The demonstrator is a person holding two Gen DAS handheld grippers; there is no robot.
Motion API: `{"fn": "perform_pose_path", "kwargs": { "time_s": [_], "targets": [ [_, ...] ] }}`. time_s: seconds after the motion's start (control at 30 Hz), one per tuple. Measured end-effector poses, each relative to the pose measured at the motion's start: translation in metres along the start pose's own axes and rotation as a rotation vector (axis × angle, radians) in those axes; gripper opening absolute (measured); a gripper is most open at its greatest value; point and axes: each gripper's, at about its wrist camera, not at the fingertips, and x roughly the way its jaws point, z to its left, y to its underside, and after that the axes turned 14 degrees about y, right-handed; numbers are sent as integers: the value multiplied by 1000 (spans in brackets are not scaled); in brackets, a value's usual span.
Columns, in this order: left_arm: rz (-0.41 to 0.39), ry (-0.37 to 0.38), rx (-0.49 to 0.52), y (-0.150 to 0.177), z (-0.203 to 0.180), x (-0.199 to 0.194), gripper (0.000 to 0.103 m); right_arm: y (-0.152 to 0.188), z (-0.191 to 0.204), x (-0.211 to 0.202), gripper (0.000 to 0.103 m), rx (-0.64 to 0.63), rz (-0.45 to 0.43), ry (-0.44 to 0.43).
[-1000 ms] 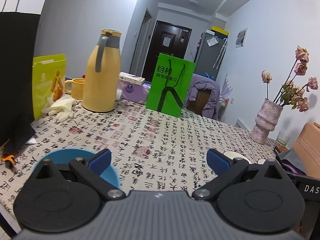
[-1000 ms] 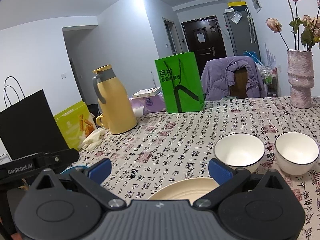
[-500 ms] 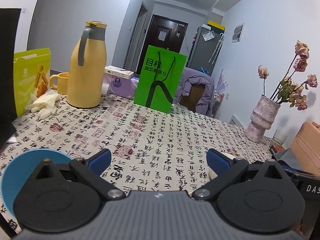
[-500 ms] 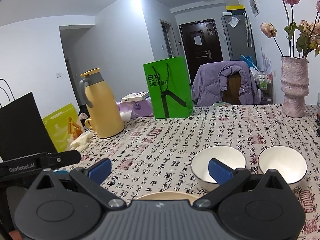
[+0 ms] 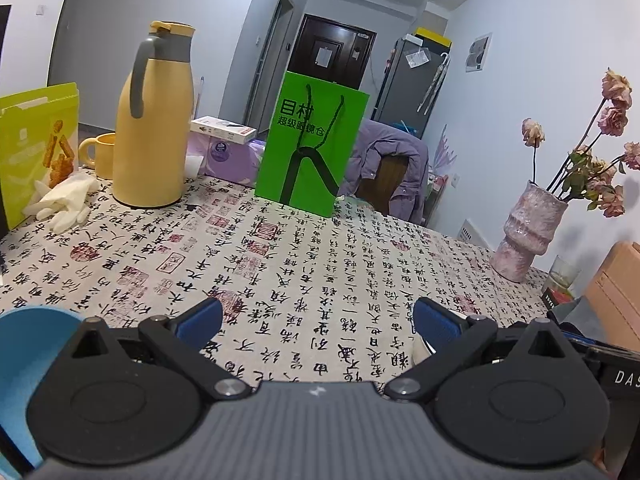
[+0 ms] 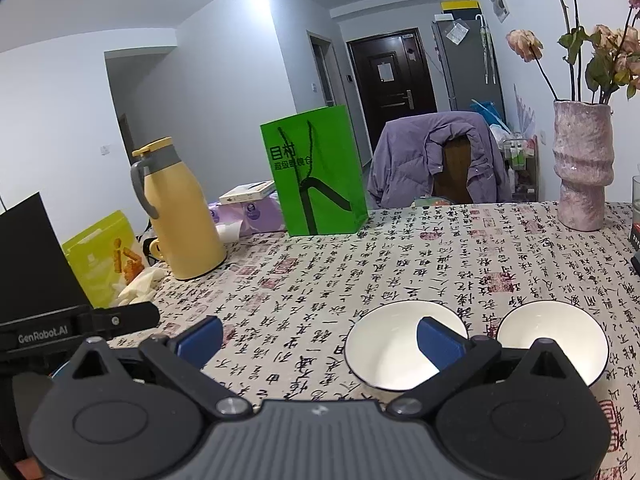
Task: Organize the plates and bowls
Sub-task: 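Move both open tools toward the two white bowls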
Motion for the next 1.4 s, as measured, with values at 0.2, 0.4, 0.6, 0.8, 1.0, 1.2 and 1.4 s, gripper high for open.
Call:
{"fn": "perform_pose_path", "kwargs": {
  "time_s": [0.2,0.4,0.6,0.8,1.0,1.2,1.4],
  "targets": [
    [13,-5,-3,-5,-2,17,103,-8,-7,13,103,-1,8,5],
    [28,-16,6,-12,-7,35,103,-15,-18,26,103,12,19,14],
    [58,-30,24,-17,-15,59,103,-24,-29,43,103,8,32,38],
    [121,-28,31,-17,-23,90,103,-21,-50,65,97,50,76,65],
    [191,-14,35,-8,-35,124,103,-7,-70,85,88,102,121,68],
    [237,-15,46,0,-46,149,103,0,-81,94,84,128,138,53],
    [257,-17,44,7,-53,162,103,7,-82,96,83,115,129,89]
  ]
}}
